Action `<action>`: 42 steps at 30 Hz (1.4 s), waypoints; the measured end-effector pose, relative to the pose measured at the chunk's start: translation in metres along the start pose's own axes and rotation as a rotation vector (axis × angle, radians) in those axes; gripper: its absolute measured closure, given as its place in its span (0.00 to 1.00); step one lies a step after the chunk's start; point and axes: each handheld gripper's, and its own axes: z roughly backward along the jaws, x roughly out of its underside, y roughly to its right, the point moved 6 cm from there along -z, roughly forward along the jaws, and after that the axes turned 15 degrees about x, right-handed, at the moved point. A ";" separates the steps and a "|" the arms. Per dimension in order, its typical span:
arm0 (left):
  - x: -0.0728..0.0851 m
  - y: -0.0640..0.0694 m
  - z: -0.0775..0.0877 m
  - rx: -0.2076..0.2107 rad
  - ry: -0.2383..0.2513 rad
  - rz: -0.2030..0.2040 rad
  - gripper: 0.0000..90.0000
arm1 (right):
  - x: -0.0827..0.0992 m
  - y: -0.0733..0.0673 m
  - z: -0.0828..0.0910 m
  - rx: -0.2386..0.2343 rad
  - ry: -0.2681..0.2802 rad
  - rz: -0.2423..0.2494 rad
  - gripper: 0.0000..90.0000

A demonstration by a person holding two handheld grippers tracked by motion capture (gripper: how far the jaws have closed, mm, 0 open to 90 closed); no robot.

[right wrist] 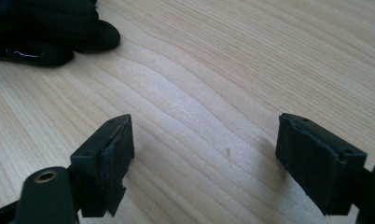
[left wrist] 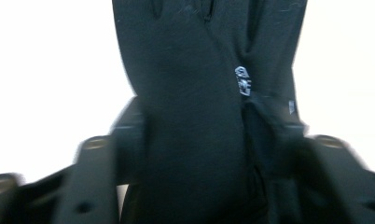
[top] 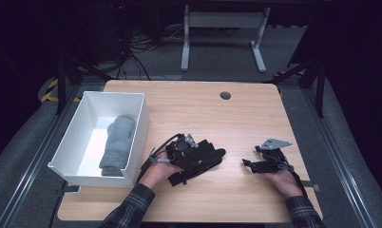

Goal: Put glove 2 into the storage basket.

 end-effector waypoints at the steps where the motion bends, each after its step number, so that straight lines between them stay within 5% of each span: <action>1: 0.000 0.001 0.001 0.018 -0.001 0.015 0.65 | 0.000 0.000 0.000 0.000 0.000 0.000 0.22; 5: -0.002 0.006 0.005 0.013 -0.008 0.042 0.77 | 0.000 0.000 0.000 0.000 0.000 0.002 0.22; 13: -0.009 0.014 0.029 0.024 0.085 0.126 0.78 | 0.000 0.000 0.000 0.001 -0.001 -0.001 0.22; 17: -0.016 0.020 0.044 0.015 0.108 0.134 0.78 | 0.000 0.000 0.000 0.001 -0.001 -0.001 0.22; 30: -0.041 0.034 0.126 -0.049 0.197 0.130 0.78 | 0.000 0.000 0.000 0.001 -0.001 -0.001 0.22; 42: -0.023 0.021 0.204 -0.140 0.255 0.184 0.78 | 0.000 0.000 0.000 0.002 -0.001 -0.002 0.22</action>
